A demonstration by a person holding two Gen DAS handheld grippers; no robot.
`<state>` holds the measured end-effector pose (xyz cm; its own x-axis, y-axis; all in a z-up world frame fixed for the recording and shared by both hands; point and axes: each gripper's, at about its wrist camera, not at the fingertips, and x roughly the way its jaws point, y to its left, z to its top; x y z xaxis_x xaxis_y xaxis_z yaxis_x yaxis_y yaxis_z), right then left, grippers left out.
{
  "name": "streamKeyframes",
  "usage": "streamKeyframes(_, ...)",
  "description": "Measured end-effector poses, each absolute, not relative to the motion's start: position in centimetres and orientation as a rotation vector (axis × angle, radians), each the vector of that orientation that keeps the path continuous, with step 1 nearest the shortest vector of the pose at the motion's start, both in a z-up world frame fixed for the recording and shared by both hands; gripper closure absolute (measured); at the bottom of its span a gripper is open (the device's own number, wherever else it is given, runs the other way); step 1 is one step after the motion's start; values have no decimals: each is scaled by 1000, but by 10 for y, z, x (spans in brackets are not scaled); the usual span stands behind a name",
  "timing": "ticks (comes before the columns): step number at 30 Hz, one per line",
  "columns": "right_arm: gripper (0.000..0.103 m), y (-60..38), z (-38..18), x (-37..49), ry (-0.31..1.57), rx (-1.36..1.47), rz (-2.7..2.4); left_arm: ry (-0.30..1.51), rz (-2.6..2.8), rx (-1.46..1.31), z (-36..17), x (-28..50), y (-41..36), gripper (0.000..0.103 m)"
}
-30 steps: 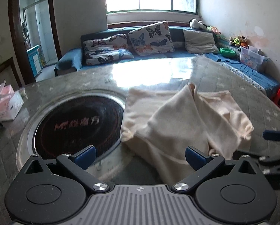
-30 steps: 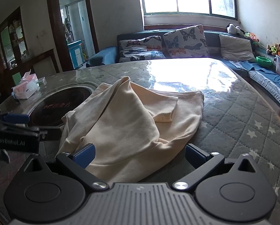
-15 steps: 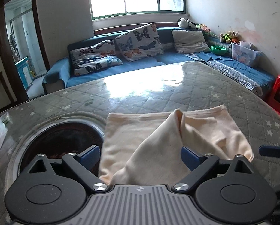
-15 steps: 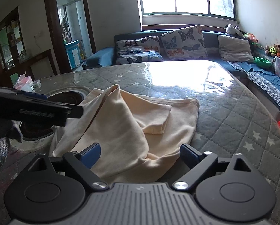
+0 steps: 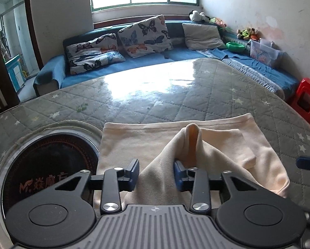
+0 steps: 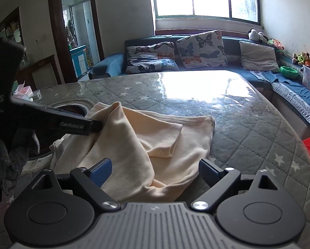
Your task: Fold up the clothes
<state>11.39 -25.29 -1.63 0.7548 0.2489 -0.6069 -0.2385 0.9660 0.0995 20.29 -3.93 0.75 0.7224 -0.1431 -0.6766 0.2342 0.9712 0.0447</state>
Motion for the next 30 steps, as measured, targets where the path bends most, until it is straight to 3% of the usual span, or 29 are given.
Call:
streamKeyframes(3,12,-250,-14,120,660,1,277,714,-225,136,9,196,-35,82)
streamKeyframes(20,37,-203,-10,187,684,-33,439,697,-251,60,16,185,-9,85)
streamKeyframes(25,63,-192,-18,198,720,-57,466,696,-250,48,17,186,-4,85)
streamKeyframes(27,81,-192,-20,196,720,-57,467,694,-248,47,17,185,-1,85)
streamKeyframes(30,90,-198,-16,183,689,-46,450,692,-245,45,18,182,2,85)
